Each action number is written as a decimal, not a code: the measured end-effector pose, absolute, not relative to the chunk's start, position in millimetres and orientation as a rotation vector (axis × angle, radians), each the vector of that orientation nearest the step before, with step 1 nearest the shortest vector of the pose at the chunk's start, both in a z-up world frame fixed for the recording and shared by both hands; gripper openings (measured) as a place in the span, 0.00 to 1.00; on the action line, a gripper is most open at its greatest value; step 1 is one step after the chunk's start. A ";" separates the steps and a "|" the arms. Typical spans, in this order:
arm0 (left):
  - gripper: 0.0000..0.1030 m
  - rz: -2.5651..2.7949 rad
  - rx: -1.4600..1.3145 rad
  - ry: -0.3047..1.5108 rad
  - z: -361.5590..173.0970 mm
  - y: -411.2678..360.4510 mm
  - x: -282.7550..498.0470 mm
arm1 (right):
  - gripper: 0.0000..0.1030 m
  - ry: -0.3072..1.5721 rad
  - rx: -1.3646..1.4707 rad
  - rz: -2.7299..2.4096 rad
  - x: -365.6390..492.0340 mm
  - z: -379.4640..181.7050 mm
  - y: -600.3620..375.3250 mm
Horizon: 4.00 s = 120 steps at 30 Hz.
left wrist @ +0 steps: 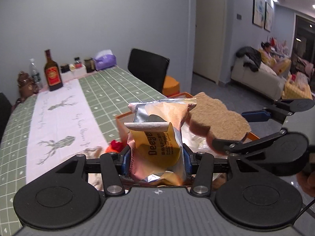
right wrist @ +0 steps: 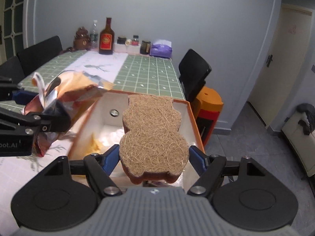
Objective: Organize soft objects
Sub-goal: 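Carry the snack bag and sponge into the orange box and open both tools, then withdraw both tools from the box toward the cream cloth bag, then grasp the cream cloth bag edge with the left tool while the right tool grasps the red strawberry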
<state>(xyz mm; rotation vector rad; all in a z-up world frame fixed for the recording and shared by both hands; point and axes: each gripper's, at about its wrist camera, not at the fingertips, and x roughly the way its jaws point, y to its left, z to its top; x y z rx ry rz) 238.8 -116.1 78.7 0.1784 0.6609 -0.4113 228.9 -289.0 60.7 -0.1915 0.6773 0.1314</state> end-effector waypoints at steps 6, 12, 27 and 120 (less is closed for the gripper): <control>0.55 -0.408 0.215 0.790 60.2 -148.9 283.1 | 0.72 0.737 -0.235 0.132 267.8 38.5 -302.9; 0.55 -0.390 0.256 0.900 39.0 -161.4 312.0 | 0.72 0.772 -0.289 0.176 294.8 22.9 -303.2; 0.56 -0.341 0.360 0.989 15.4 -184.3 340.3 | 0.73 0.821 -0.406 0.218 321.7 -1.7 -285.4; 0.77 -0.419 0.390 1.139 -48.5 47.6 415.0 | 0.56 0.879 -1.127 0.740 395.6 -38.8 -66.2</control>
